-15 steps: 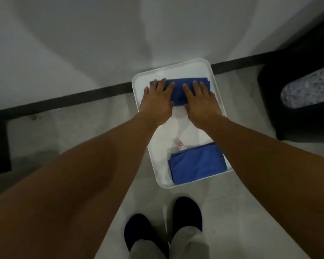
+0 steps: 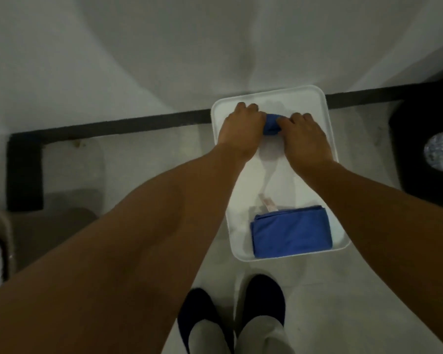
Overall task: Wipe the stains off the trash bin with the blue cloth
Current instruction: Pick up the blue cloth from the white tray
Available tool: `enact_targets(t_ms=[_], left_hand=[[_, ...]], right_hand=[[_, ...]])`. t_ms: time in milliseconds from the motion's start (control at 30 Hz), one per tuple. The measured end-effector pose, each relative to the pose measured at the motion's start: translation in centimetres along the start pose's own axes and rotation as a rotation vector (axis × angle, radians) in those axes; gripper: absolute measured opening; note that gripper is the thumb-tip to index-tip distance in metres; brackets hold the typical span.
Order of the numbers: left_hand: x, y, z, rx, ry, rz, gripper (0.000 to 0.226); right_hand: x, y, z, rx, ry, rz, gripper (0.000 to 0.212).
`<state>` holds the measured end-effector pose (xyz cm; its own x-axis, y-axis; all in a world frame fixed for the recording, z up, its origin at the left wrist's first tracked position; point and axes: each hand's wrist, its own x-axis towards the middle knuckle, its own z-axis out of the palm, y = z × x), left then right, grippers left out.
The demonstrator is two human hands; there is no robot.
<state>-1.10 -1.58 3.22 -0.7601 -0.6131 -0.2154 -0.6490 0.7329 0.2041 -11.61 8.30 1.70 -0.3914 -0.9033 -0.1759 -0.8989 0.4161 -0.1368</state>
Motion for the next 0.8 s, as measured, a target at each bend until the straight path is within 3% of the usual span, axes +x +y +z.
enact_targets(t_ms=[133,267,433,567,700,800], left_hand=[[-6.5,-3.5,-5.1,-0.017,0.027,-0.028,0.040],[-16.1,-8.6,-10.5,-0.107,0.025,-0.148,0.039],[-28.4,-12.6,-17.0,-0.321,0.197,-0.257,0.033],[-36.7,-15.7,-19.5,-0.390,0.359,-0.333,0.025],[-44.8,-19.0,-18.7,-0.413,0.460,-0.356,0.022],[-49.8,-20.8,-16.8,-0.408,0.544,-0.368,0.021]], right_hand=[[-2.5,-5.3,-3.8,0.139,-0.009,-0.135,0.031],[-6.5,-13.7,-8.1,0.274,-0.112,-0.328,0.053],[-11.9,-26.2,-13.6,0.491,-0.258,-0.483,0.068],[-15.8,-34.3,-15.7,0.667,-0.341,-0.451,0.059],[-19.4,-40.0,-14.3,0.512,-0.306,-0.553,0.042],[-22.2,-42.9,-13.1,0.708,-0.447,-0.505,0.030]])
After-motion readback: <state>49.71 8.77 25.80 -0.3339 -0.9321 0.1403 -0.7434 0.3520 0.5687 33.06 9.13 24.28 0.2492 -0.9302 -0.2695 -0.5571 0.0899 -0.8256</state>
